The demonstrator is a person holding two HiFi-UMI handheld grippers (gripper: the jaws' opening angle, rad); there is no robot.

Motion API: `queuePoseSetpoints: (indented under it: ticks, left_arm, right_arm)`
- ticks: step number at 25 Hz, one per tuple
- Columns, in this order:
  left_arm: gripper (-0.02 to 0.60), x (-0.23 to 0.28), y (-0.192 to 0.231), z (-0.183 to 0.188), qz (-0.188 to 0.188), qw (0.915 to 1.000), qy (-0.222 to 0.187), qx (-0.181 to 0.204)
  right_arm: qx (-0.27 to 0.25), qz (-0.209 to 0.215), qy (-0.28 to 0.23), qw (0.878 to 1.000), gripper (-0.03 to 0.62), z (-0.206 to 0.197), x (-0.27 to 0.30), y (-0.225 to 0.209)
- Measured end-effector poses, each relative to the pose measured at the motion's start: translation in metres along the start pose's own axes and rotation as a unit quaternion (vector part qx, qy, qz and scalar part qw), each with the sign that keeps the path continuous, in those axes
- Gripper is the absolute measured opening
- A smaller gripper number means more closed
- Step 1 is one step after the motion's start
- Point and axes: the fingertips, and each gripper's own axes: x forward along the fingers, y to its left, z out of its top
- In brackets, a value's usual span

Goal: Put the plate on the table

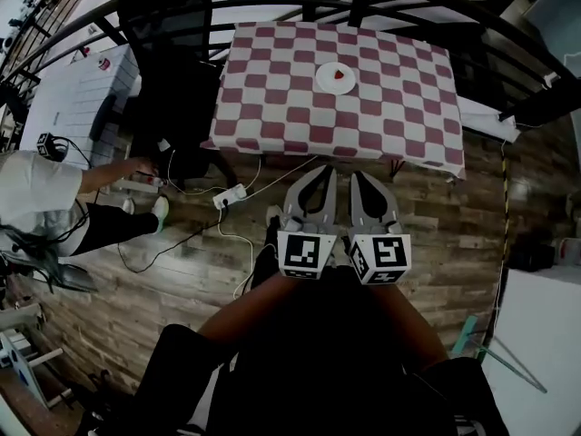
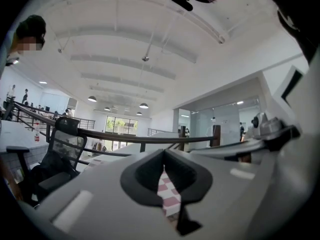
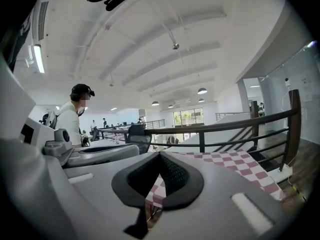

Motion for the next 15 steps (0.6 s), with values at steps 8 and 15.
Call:
queuePoseSetpoints:
  ticks: [8,15]
  left_arm:
    - [0.009,0.000,-0.028,0.010,-0.006,1.0000,0.005,-0.005]
    - [0.009,-0.043,-0.068,-0.001,-0.014,0.9997,-0.003,0.019]
  right_arm:
    - [-0.005,0.001,-0.001,1.000,-0.002,0.008,-0.021,-0.013]
    - [-0.007,-0.007,-0.018,1.000,-0.002,-0.012,-0.077,-0.008]
